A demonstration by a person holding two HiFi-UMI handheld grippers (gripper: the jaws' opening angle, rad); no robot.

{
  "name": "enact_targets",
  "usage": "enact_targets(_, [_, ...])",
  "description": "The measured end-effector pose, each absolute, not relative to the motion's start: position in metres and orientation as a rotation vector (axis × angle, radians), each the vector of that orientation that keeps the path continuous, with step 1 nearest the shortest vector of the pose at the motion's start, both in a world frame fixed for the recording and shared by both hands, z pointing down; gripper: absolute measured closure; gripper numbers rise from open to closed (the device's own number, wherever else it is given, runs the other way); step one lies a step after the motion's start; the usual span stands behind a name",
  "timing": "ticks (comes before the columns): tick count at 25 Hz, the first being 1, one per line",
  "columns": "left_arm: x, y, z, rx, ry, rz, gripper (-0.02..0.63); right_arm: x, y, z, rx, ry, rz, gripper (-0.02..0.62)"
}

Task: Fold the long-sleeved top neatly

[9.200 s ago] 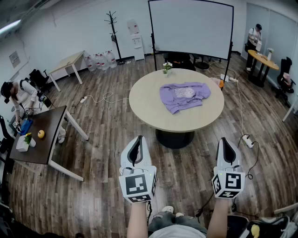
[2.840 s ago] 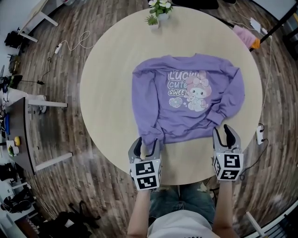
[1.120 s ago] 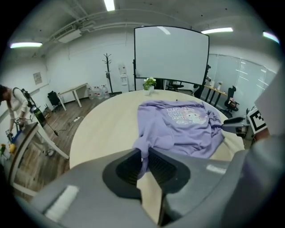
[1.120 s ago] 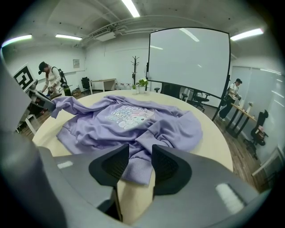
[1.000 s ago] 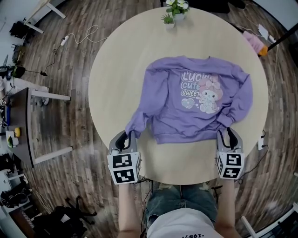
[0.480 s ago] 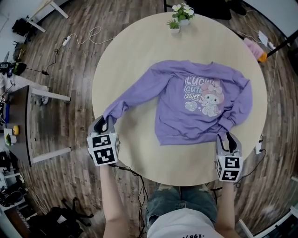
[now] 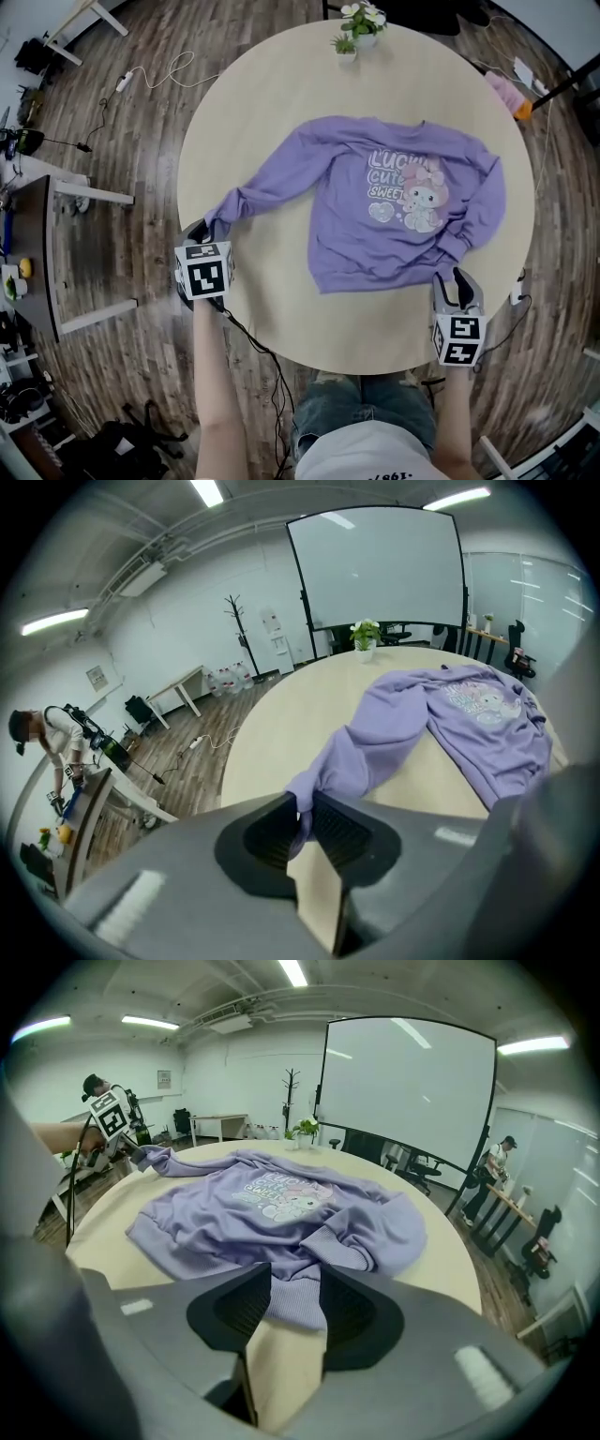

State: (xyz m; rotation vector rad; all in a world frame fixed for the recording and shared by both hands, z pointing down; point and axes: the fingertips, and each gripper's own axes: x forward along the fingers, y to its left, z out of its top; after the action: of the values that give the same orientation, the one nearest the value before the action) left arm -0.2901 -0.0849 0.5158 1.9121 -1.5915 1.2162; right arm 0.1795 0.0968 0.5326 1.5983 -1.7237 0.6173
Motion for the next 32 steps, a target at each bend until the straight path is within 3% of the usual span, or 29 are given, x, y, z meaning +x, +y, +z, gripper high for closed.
enact_targets(10, [-0.287, -0.052, 0.548, 1.875, -1.446, 1.264, 0.513, 0.181, 0.1, 0.54, 1.587, -1.703, 0.623, 0.4])
enact_targets(18, [-0.282, -0.033, 0.543, 1.853, -1.455, 1.15, 0.308, 0.185, 0.096, 0.541, 1.6, -1.701, 0.629, 0.399])
enact_targets(23, [-0.26, -0.023, 0.521, 1.893, -1.545, 1.1, 0.302, 0.194, 0.095, 0.542, 1.623, -1.684, 0.636, 0.399])
enact_targets(32, [-0.15, 0.018, 0.529, 1.997, -1.282, 0.963, 0.302, 0.203, 0.096, 0.549, 1.629, -1.68, 0.666, 0.4])
